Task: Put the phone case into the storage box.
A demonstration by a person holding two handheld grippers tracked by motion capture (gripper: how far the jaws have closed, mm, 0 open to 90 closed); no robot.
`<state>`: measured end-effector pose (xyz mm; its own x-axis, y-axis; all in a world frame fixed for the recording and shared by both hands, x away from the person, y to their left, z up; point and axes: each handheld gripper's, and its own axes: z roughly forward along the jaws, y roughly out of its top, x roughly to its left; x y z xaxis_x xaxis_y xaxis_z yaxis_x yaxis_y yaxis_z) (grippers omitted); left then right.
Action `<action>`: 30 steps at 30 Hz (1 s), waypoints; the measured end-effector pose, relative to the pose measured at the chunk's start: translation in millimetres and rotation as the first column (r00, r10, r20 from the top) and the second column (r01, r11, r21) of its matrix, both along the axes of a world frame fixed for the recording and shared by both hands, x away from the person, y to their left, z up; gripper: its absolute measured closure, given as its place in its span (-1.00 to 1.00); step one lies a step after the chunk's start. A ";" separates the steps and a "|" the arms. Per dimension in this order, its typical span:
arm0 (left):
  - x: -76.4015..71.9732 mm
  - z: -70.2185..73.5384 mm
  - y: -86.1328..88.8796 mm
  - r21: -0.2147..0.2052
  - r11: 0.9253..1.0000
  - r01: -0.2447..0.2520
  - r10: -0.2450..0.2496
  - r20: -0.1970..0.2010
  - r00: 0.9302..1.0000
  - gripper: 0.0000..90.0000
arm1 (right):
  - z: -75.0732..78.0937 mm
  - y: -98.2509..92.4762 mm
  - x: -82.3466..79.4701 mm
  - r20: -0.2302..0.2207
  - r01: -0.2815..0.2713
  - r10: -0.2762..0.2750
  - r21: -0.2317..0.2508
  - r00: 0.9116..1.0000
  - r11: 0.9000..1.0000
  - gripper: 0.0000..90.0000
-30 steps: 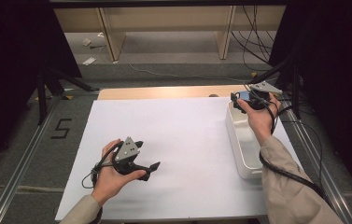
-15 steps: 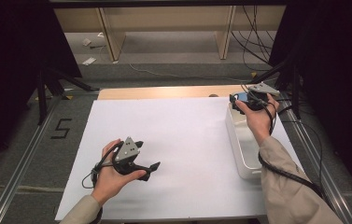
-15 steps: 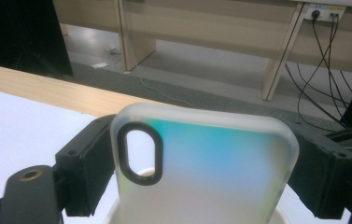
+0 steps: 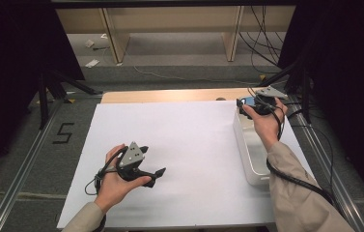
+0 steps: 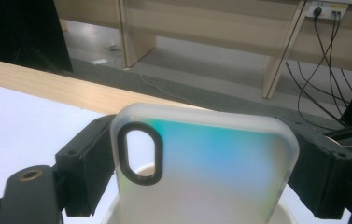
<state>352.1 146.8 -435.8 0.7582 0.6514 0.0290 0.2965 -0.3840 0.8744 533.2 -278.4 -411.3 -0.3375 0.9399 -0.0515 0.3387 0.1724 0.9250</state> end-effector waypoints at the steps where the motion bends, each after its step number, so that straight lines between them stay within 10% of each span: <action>1: 0.0 0.0 0.0 0.000 1.000 -0.001 0.001 0.000 1.000 -0.88 | -0.2 0.2 0.1 -0.001 0.000 0.000 0.000 1.000 1.000 -0.60; 30: -0.1 -0.4 -0.5 0.000 1.000 0.002 -0.002 -0.002 1.000 -0.88 | -5.7 2.5 3.6 -0.011 0.001 -0.001 -0.006 1.000 1.000 -0.60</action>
